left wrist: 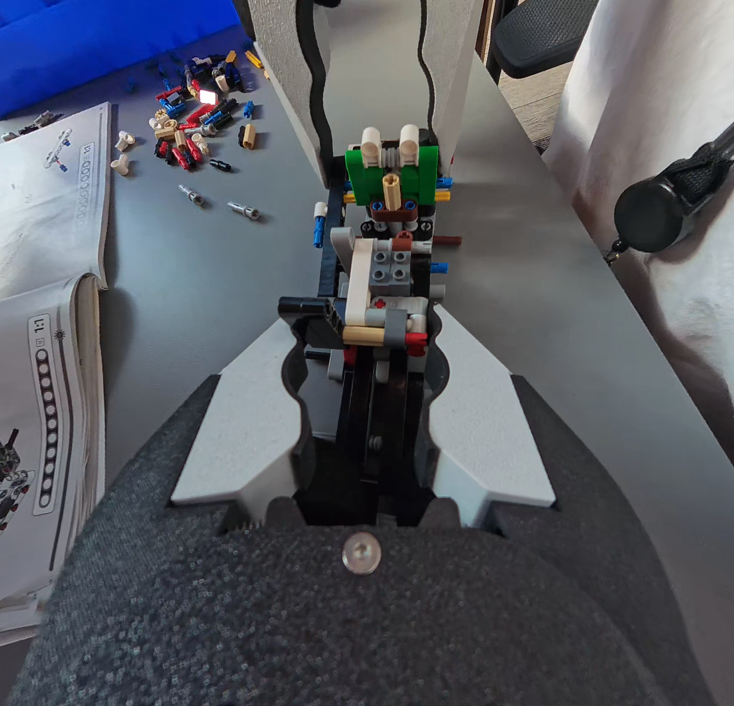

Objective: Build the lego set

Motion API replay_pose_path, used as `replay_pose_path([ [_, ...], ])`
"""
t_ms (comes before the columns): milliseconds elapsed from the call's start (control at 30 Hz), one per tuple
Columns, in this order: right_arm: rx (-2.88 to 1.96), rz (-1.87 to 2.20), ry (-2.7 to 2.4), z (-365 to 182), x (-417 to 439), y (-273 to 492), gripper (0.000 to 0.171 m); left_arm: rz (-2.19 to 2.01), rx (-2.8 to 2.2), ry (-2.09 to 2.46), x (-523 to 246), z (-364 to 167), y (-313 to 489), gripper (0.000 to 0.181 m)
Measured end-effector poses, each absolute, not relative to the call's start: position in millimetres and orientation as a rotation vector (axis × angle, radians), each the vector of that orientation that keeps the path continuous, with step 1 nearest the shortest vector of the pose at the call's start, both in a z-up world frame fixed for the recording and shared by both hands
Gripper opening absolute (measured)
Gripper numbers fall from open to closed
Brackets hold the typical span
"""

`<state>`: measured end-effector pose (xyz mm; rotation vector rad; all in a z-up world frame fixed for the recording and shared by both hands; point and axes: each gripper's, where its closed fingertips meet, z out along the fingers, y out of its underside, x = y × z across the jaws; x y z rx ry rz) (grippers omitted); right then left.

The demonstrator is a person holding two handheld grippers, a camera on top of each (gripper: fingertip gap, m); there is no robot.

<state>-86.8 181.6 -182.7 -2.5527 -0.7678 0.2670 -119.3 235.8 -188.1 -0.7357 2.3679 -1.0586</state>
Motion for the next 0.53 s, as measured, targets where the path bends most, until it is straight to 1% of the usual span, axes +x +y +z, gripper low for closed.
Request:
replay_pose_path([
  [33,-2.573,0.275,-0.779,-182.8,-86.5,181.7,0.056,-1.058,-0.738,2.368,-119.1,-188.0,235.7,0.057],
  [533,-2.609,0.293,-0.786,-183.4,-86.0,182.2,0.053,-1.042,-0.779,2.363,-116.7,-188.7,236.6,0.056],
])
